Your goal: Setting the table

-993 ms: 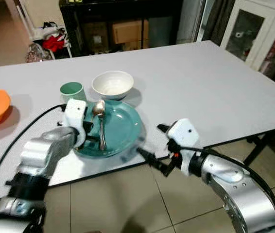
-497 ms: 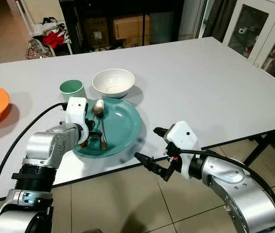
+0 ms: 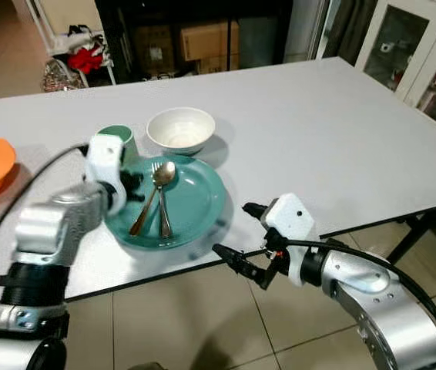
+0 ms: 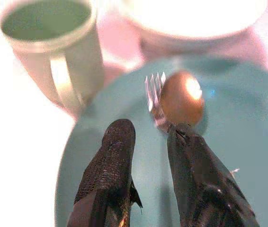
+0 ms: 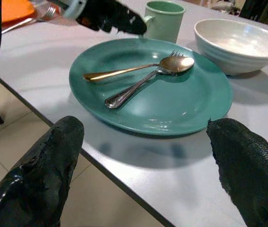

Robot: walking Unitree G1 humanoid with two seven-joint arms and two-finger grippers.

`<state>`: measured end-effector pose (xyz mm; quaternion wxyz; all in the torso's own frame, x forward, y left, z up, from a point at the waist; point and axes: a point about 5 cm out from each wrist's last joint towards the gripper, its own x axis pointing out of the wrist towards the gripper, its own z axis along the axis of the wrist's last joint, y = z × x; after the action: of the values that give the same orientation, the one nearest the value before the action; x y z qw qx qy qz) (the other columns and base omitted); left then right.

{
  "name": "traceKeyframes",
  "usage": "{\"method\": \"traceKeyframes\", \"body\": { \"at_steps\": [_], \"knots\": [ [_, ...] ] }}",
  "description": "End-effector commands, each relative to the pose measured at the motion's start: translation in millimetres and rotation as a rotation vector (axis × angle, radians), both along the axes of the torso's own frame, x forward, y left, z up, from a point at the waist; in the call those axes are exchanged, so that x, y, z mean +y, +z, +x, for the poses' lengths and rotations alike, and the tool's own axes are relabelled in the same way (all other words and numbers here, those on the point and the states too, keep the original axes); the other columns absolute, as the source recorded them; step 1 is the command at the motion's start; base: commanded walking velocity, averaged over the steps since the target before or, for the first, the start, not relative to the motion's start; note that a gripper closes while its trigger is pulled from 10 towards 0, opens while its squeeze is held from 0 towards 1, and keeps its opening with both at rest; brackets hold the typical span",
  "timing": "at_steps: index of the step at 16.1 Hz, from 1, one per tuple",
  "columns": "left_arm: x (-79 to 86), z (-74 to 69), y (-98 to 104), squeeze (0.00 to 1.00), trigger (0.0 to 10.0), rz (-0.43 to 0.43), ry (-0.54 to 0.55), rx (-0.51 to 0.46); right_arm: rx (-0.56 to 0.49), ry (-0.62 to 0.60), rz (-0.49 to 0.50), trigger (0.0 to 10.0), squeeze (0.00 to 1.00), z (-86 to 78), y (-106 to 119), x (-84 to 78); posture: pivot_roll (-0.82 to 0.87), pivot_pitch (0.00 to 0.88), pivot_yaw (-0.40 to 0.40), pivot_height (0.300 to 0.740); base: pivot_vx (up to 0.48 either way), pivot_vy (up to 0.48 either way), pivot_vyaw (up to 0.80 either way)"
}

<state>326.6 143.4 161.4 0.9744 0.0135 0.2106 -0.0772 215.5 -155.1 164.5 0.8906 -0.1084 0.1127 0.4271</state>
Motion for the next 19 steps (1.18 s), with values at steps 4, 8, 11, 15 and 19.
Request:
{"method": "traceKeyframes", "body": {
  "at_steps": [4,8,11,15,19],
  "knots": [
    [9.2,-22.2,34.2,0.0,10.0,-0.133,-0.063,-0.351,-0.046,-0.127,0.046,10.0,0.0,-4.0,4.8,-4.9,-0.02,0.0,0.056,0.74,0.0,0.0,0.0],
    [10.7,-39.8,13.5,0.0,10.0,0.035,-0.045,-0.412,-0.139,-0.522,0.027,10.0,0.0,9.1,-6.6,-11.3,-0.01,0.0,0.038,0.74,0.0,0.0,0.0],
    [0.6,-42.3,16.9,0.0,10.0,0.011,-0.056,-0.448,-0.208,-0.686,0.015,10.0,0.0,18.3,-6.6,-21.1,-0.01,0.0,0.035,0.74,0.0,-0.385,0.0],
    [-4.1,-40.8,15.4,0.0,10.0,0.015,-0.062,-0.47,-0.215,-0.726,0.005,10.0,0.0,18.0,-7.1,-26.4,-0.01,0.0,0.037,0.74,0.0,-0.473,0.0],
    [-7.4,-39.5,14.6,0.0,10.0,0.015,-0.071,-0.477,-0.214,-0.756,0.006,10.0,0.0,17.8,-8.2,-31.2,-0.01,0.0,0.04,0.74,0.0,-0.48,0.0]
  ]
}}
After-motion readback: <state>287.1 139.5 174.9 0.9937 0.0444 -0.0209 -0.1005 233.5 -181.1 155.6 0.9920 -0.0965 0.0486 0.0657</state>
